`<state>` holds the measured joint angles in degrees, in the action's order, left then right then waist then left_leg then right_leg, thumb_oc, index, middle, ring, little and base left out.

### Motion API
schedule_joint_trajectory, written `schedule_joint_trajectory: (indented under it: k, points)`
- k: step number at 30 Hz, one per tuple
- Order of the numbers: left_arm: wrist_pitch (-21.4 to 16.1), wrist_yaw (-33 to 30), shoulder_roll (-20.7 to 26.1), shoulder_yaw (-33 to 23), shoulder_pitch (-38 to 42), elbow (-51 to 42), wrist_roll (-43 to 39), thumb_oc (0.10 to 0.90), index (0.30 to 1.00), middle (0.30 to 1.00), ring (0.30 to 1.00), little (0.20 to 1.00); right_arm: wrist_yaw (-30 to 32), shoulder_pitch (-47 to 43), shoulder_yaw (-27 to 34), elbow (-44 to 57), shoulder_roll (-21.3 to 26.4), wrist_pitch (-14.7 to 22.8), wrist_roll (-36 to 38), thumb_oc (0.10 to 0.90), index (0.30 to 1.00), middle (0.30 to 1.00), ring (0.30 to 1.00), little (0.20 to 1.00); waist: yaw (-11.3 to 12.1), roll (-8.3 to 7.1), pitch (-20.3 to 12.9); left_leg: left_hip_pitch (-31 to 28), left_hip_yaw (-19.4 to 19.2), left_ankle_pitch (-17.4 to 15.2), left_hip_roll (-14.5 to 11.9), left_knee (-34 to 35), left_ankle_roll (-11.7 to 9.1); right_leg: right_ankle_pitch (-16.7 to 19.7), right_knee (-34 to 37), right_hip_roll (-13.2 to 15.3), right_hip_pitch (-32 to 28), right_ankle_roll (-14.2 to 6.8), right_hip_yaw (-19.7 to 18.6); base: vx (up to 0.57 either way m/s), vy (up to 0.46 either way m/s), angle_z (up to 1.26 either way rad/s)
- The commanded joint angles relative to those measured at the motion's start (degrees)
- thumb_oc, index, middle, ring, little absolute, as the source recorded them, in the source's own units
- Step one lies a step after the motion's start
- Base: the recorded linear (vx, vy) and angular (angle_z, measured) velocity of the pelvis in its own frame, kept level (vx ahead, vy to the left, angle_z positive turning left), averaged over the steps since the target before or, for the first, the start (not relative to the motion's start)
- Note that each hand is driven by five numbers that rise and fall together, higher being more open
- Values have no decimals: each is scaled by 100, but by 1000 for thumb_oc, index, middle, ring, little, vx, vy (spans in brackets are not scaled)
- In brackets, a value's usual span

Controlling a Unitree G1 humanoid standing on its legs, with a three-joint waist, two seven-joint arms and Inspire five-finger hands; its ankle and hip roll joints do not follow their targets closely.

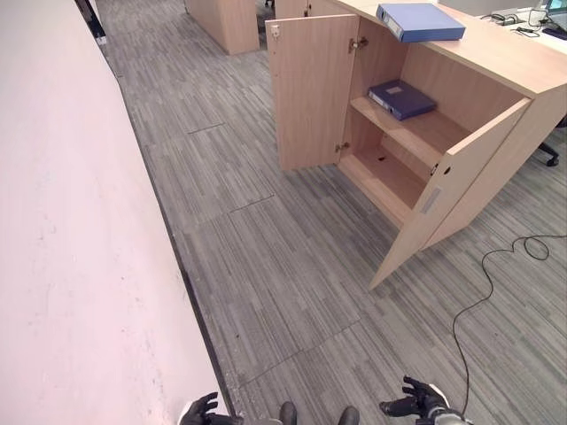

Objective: Put the empty folder in the office cabinet

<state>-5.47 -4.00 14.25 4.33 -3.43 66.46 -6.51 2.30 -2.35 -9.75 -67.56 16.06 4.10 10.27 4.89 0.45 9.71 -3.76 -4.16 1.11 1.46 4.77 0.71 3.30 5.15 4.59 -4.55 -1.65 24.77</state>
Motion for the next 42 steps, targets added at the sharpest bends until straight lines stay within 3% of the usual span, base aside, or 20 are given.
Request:
schedule_joint_trajectory:
  k: [1, 23, 42]
  points:
    - [-209, 63, 94, -16, 342, 246, -206, 800, 900, 900, 900, 900, 17, -253, 14, 20, 103, 185, 156, 800, 900, 900, 900, 900, 127, -14, -48, -13, -54, -301, -462, -64, -370, -571, -83, 442, -465, -606, -43, 0, 0, 0]
    - [-177, 69, 83, 11, 364, 394, -155, 800, 900, 900, 900, 900, -24, -266, -297, 28, 44, 159, -70, 800, 900, 900, 900, 900, 328, -64, -68, 38, 203, -230, -464, -49, -417, -616, -69, 403, -543, -547, 130, 2, -9, 5]
    - [-152, 87, 139, 75, 494, 347, -215, 800, 900, 900, 900, 900, -29, -250, -255, -42, 157, 120, -72, 800, 900, 900, 900, 900, 267, 3, 76, 233, 466, -179, -630, -332, -575, -831, -82, 192, -554, -318, 235, 4, -65, 10]
